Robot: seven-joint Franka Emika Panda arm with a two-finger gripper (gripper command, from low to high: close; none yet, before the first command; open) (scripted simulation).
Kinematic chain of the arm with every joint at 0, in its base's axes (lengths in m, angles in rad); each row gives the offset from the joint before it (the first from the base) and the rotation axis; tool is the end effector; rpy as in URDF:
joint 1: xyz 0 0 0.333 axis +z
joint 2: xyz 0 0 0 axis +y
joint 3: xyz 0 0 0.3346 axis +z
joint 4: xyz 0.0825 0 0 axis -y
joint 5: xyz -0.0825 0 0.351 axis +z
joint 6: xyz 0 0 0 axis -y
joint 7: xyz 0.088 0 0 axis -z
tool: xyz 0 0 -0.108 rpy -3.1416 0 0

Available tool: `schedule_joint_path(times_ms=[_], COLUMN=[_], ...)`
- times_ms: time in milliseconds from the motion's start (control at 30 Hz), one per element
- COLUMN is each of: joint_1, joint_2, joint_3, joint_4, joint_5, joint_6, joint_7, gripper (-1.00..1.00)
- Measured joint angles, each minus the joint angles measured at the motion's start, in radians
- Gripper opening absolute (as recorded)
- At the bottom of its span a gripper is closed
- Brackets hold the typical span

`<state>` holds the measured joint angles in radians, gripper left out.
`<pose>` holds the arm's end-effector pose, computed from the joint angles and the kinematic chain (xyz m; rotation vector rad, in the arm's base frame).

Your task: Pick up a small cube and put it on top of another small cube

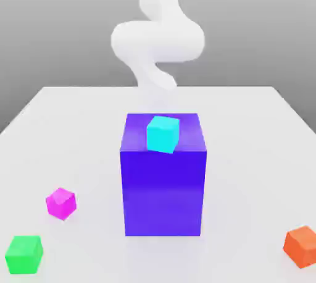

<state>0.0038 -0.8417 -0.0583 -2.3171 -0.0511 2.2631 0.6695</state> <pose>0.2851 -0.0282 0.7185 -2.5390 0.9359 -1.0709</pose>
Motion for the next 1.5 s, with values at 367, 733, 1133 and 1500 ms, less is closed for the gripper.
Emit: schedule_joint_path(times_ms=[367, 733, 1133, 1500], joint_1=[0.017, 0.053, 0.180, 0.493], joint_2=[-0.144, -0.192, -0.112, 0.032], joint_3=[-0.277, -0.583, -0.956, -1.363], joint_4=[-0.084, -0.177, -0.277, -0.342], joint_5=[-0.227, -0.458, -0.722, -0.990], joint_6=[-0.127, -0.171, -0.111, 0.017], joint_7=[-0.583, -1.148, -1.718, -2.134], gripper=[0.00, 0.00, 0.00, 0.00])
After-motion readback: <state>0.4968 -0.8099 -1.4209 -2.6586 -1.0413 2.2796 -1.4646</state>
